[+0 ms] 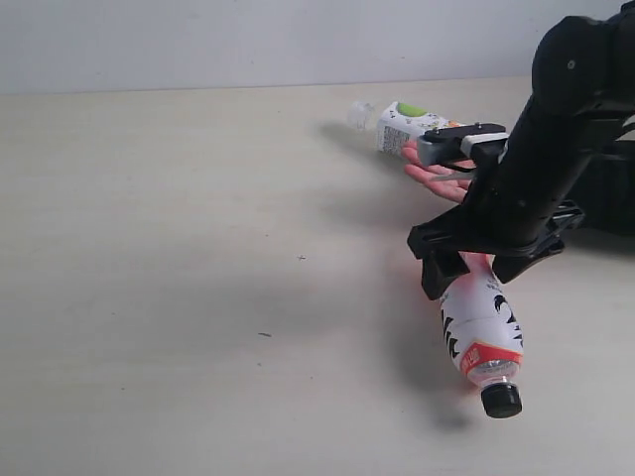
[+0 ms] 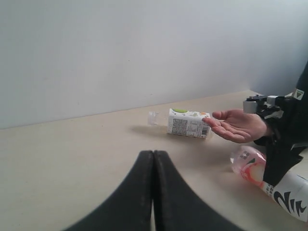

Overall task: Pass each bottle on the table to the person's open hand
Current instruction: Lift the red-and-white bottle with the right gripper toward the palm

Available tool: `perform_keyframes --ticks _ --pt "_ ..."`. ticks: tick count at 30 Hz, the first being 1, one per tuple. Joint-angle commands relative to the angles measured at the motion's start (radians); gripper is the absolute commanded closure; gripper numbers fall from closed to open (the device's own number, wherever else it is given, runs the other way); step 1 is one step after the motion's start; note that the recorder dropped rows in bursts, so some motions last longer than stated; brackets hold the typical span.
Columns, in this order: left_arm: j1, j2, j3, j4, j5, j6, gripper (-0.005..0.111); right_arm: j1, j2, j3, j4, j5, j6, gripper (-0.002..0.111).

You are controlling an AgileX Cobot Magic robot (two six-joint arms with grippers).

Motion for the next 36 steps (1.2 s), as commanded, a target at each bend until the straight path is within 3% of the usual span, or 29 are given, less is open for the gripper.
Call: perform_keyframes --ticks 1,9,12,17,28,36 --pt "0.003 -0.006 0.005 0.000 -0.004 0.003 0.107 0.002 0.051 0.006 0.001 -0.070 0.003 0.031" --pt "0.003 -0.006 0.005 0.000 -0.004 0.003 0.107 0.002 0.096 0.006 0.001 -0.083 0.003 0.038" --pt "0.003 -0.006 0.005 0.000 -0.004 0.003 0.107 0.002 0.096 0.006 0.003 -0.080 0.003 0.056" --pt "0.003 -0.006 0.005 0.000 -0.004 0.003 0.107 0.002 0.096 -0.009 0.028 -0.003 0.003 0.106" --pt "0.003 -0.006 0.005 0.000 -0.004 0.003 0.107 0.002 -0.050 -0.019 0.222 0.172 -0.172 0.108" --pt "0.003 -0.006 0.005 0.000 -0.004 0.003 0.107 0.002 -0.187 -0.185 0.038 0.178 -0.007 0.108"
